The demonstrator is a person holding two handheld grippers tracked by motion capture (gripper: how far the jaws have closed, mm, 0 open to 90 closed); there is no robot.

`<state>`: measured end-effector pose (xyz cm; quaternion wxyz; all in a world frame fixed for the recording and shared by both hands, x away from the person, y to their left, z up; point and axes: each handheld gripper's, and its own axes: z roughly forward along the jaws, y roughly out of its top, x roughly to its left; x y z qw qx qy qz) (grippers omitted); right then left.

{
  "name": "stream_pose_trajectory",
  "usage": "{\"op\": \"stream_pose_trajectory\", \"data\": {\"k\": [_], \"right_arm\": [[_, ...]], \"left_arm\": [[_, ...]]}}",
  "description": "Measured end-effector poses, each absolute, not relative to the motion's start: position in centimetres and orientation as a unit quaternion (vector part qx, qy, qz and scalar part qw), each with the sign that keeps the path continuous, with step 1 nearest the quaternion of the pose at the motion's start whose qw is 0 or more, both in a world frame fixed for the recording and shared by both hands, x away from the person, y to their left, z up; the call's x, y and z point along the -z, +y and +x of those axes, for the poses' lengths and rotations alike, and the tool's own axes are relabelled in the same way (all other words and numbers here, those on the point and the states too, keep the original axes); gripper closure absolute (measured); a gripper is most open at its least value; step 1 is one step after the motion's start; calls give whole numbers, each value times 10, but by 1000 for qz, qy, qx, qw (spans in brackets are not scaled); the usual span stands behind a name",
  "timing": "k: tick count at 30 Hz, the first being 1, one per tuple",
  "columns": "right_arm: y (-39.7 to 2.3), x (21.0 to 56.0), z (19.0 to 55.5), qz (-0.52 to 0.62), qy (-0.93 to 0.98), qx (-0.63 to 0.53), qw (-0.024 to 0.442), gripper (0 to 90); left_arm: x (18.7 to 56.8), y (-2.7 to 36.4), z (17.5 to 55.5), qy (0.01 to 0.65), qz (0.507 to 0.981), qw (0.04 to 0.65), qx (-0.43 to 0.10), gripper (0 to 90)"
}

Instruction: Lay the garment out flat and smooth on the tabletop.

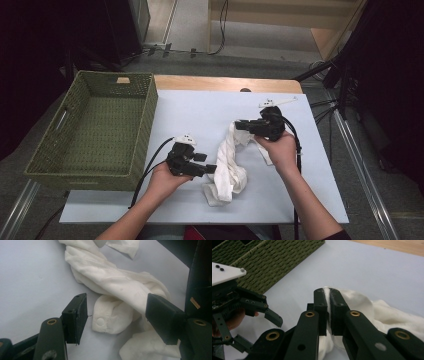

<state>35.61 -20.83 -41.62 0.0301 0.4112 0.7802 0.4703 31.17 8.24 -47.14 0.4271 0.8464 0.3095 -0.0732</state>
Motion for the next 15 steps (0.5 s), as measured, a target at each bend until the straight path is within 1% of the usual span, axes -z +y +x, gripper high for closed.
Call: {"op": "stream_pose_trajectory", "data": {"k": [15], "right_arm": [[-158, 419, 383, 383, 799, -462, 12, 834]], "left_arm": [[471, 98, 299, 329, 838, 430, 62, 346]]}}
